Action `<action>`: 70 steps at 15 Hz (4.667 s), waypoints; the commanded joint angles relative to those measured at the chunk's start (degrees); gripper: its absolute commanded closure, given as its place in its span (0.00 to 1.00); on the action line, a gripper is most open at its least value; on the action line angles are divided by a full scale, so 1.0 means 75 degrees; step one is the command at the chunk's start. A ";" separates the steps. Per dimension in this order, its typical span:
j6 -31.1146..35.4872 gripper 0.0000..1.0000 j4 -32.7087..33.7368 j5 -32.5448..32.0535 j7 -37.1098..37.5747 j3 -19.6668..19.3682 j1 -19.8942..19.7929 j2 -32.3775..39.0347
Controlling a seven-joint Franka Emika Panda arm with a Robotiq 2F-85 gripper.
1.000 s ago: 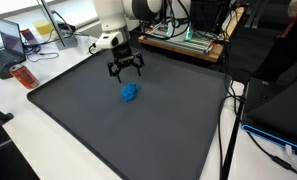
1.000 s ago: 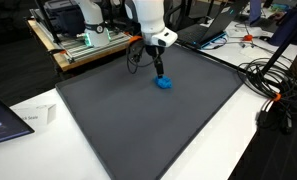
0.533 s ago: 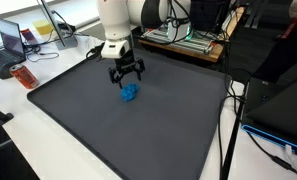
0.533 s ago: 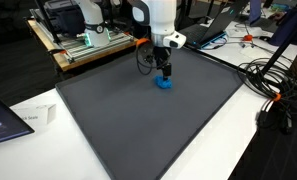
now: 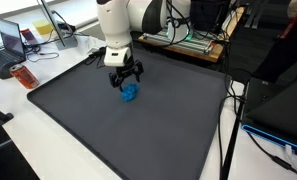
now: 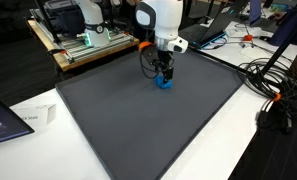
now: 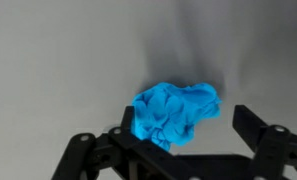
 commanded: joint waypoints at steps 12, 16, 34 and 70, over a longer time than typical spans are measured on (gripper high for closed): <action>-0.0466 0.25 0.0716 -0.0551 -0.0017 0.0043 -0.0092 0.0692; -0.0543 0.48 0.0782 -0.0546 -0.0020 0.0042 -0.0095 0.0682; -0.1001 0.50 0.0781 -0.0329 -0.0078 0.0206 -0.0164 0.0417; 0.0256 0.00 -0.3253 0.0092 0.8352 0.0277 0.0948 -0.4708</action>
